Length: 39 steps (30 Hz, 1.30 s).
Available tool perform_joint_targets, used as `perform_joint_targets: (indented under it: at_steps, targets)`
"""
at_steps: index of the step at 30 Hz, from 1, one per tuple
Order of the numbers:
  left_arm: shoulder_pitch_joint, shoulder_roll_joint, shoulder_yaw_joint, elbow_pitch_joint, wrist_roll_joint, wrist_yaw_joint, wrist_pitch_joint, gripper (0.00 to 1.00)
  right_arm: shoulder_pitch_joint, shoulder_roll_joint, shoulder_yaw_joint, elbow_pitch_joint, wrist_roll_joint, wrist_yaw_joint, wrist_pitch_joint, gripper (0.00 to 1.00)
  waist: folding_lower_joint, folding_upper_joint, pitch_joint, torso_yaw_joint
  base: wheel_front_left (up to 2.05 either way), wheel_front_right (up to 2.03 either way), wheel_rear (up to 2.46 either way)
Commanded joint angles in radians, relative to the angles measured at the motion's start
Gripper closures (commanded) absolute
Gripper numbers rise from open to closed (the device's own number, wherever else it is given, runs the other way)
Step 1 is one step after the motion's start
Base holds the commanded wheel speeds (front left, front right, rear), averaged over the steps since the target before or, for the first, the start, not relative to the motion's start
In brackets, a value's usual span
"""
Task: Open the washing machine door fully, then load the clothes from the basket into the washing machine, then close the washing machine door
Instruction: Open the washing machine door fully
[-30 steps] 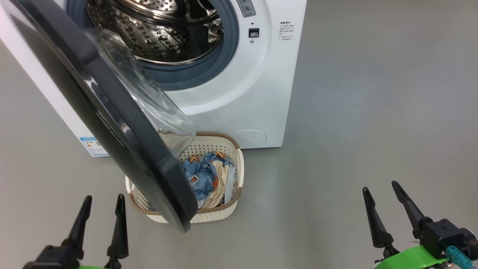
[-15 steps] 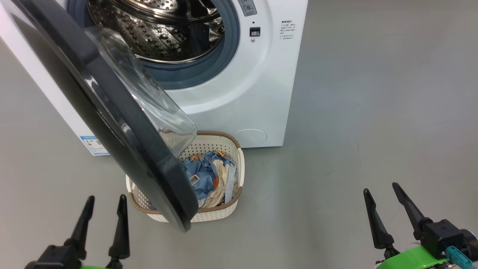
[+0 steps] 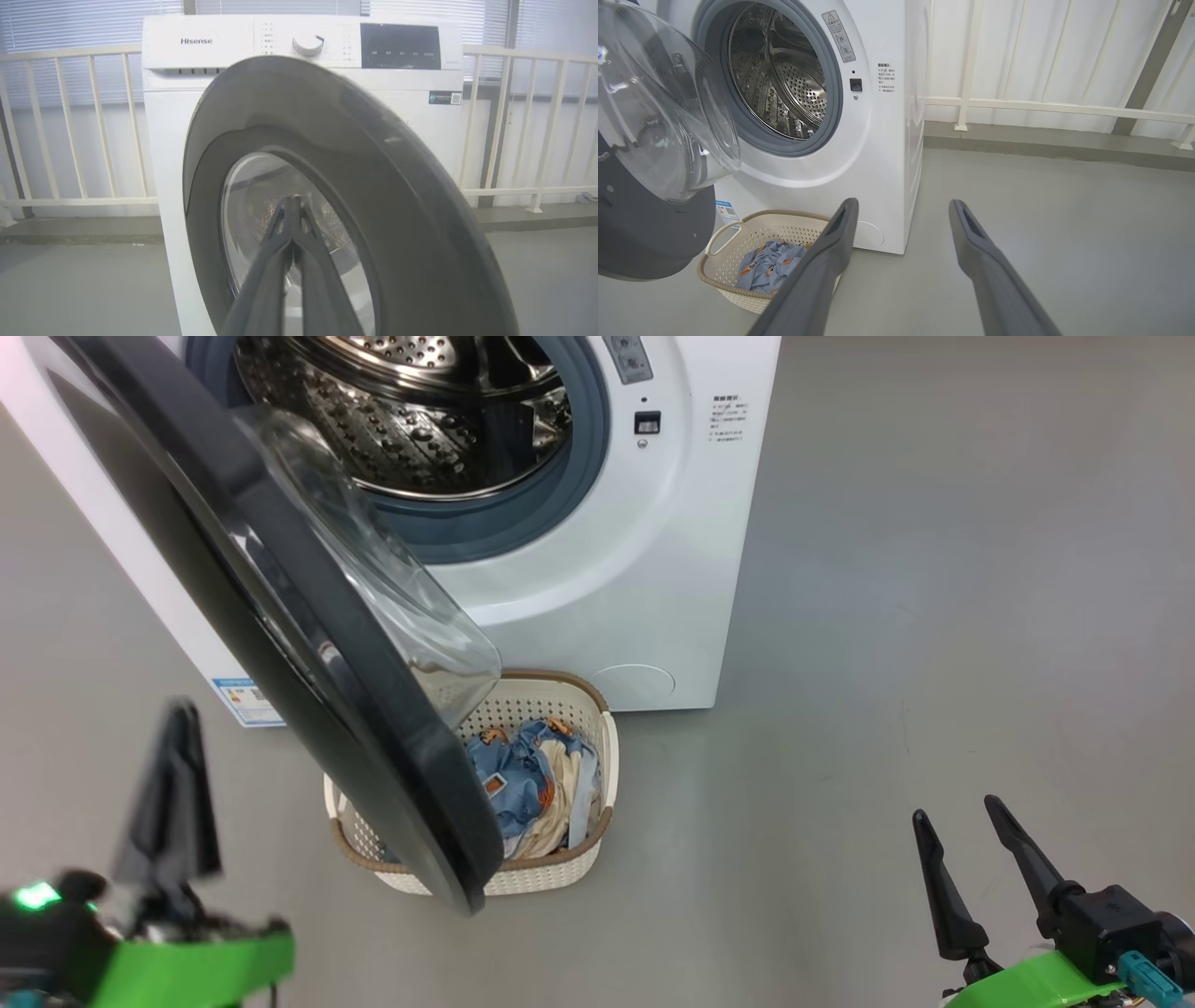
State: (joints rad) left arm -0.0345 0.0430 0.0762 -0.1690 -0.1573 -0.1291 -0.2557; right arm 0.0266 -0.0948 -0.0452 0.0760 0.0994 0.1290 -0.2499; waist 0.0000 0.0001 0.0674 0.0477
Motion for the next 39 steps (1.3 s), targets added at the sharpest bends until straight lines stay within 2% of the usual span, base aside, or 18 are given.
perform_joint_targets:
  at_steps: [1, 4, 8, 9, 16, 24, 33, 39]
  targets:
    - [-0.071, 0.024, 0.037, -0.078, 0.015, -0.002, -0.006, 1.00, 0.004, -0.011, 0.021, -0.025, 0.003, 0.002, -0.012, 0.00, 0.0000, -0.0001, -0.005, 0.002, 0.00, 0.00, 0.00]
    - [-0.134, 0.053, 0.001, -0.165, 0.016, -0.002, -0.006, 1.00, 0.008, -0.012, 0.024, -0.020, 0.004, 0.002, -0.012, 0.00, 0.0000, -0.0001, -0.013, 0.002, 0.00, 0.00, 0.00]
    - [-0.222, 0.073, -0.108, -0.246, -0.006, -0.002, -0.006, 1.00, 0.010, -0.012, 0.026, -0.014, 0.005, 0.002, -0.012, 0.00, 0.0000, -0.0001, -0.021, 0.001, 0.00, 0.00, 0.00]
    - [-0.238, 0.064, -0.141, -0.250, -0.038, -0.002, -0.006, 1.00, 0.011, -0.012, 0.027, -0.012, 0.006, 0.002, -0.012, 0.00, 0.0000, -0.0001, -0.024, 0.000, 0.00, 0.00, 0.00]
    - [-0.329, 0.066, -0.391, -0.245, -0.078, -0.002, -0.006, 1.00, 0.019, -0.008, 0.041, 0.002, 0.012, 0.002, -0.012, 0.00, 0.0000, -0.0001, -0.038, -0.015, 0.00, 0.00, 0.00]
    - [-0.294, 0.034, -0.620, -0.189, -0.142, -0.002, -0.006, 1.00, 0.023, -0.014, 0.052, 0.019, 0.018, 0.002, -0.012, 0.00, 0.0000, -0.0001, -0.036, -0.033, 0.00, 0.00, 0.00]
    - [-0.242, 0.026, -0.763, -0.083, -0.186, -0.002, -0.006, 1.00, 0.019, -0.026, 0.059, 0.052, 0.023, 0.002, -0.012, 0.00, 0.0000, -0.0001, -0.021, -0.024, 0.00, 0.00, 0.00]
    - [-0.205, 0.024, -0.750, 0.012, -0.211, -0.002, -0.006, 1.00, 0.014, -0.031, 0.060, 0.060, 0.025, 0.002, -0.012, 0.00, 0.0000, -0.0001, -0.007, -0.010, 0.00, 0.00, 0.00]
